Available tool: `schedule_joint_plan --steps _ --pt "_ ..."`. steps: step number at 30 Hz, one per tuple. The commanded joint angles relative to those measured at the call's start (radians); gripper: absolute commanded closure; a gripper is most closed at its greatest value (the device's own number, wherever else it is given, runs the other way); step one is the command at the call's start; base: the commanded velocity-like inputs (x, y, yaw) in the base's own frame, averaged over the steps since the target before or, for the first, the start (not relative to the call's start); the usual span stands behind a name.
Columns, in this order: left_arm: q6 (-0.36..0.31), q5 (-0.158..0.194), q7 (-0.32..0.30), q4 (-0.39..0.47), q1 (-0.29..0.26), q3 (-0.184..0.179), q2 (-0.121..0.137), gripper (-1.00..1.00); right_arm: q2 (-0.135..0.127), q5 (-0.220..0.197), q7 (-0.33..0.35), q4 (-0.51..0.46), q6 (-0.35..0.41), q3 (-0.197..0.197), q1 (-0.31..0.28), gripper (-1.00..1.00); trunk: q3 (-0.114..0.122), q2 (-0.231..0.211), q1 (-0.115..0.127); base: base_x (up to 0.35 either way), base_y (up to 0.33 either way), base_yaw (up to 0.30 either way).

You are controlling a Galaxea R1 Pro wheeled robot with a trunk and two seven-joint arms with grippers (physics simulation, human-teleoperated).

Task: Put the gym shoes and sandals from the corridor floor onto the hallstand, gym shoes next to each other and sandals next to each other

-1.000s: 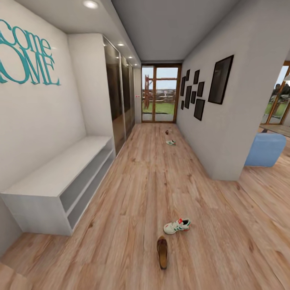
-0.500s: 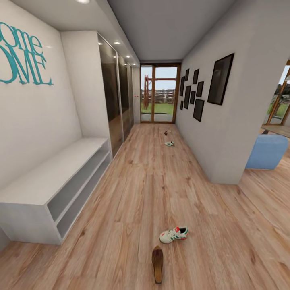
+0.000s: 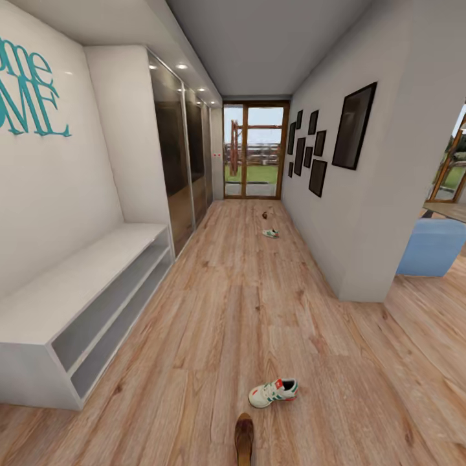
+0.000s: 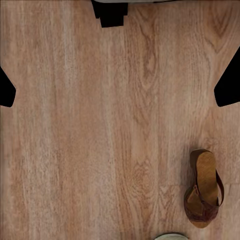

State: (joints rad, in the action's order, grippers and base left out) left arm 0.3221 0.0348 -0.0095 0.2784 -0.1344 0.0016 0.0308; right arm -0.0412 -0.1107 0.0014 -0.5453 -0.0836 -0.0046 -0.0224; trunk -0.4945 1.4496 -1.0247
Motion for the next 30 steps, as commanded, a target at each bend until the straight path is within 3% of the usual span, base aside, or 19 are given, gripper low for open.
schedule_joint_plan --steps 1,17,30 --pt "0.003 0.004 -0.001 -0.001 -0.001 0.0 0.0 -1.0 0.0 -0.011 0.0 0.001 -0.004 0.002 -0.001 -1.0 -0.001 0.0 0.0 0.232 -0.163 0.0" --pt "0.003 0.004 -0.001 -0.001 -0.001 0.0 0.0 -1.0 0.0 -0.011 0.0 0.001 -0.004 0.002 -0.001 -1.0 -0.001 0.0 0.0 0.216 -0.175 0.0" --pt "0.003 0.004 0.0 -0.001 -0.001 0.0 0.001 -1.0 0.0 -0.011 -0.002 0.001 -0.004 0.002 -0.001 -1.0 -0.001 0.0 0.0 0.113 -0.22 0.0"
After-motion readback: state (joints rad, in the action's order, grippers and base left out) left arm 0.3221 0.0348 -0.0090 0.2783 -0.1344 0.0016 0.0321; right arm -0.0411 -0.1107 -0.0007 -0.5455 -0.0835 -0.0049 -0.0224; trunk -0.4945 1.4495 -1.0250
